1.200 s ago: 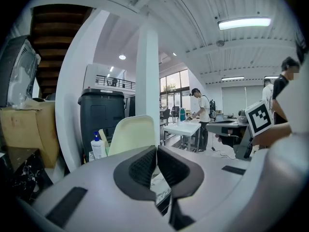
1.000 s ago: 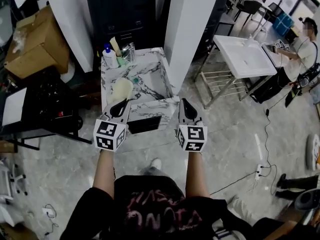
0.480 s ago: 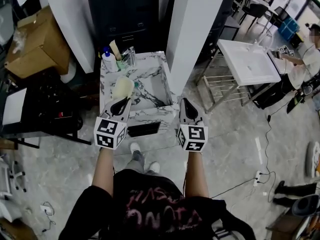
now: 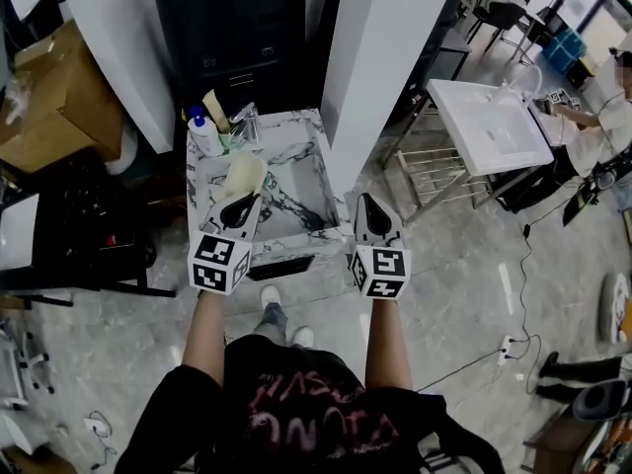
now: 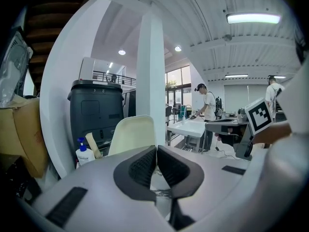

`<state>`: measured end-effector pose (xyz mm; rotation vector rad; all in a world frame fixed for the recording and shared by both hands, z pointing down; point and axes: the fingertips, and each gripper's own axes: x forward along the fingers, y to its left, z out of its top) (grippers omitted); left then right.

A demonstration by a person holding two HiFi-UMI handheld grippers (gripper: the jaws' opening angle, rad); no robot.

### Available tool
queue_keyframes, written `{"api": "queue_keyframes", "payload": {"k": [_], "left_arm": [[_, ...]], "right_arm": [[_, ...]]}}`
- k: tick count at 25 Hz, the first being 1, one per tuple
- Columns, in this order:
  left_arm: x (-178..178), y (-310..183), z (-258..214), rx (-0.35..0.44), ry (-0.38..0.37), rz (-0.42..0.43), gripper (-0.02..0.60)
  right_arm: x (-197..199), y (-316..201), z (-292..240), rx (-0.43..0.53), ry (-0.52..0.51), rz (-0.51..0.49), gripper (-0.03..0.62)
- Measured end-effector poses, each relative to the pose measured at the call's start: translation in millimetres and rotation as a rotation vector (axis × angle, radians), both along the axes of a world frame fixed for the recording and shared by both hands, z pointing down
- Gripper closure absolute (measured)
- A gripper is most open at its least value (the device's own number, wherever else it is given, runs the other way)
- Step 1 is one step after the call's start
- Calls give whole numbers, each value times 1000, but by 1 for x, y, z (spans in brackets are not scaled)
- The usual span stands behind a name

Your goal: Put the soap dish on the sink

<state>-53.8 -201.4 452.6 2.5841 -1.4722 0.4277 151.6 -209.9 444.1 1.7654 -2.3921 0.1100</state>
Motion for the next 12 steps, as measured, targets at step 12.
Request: {"api": "queue_keyframes", "payload": {"k": [12], "left_arm": [[0, -98, 20, -44, 16, 100, 557]], "right_arm": [[-17, -90, 3, -14, 41, 58, 580]]}}
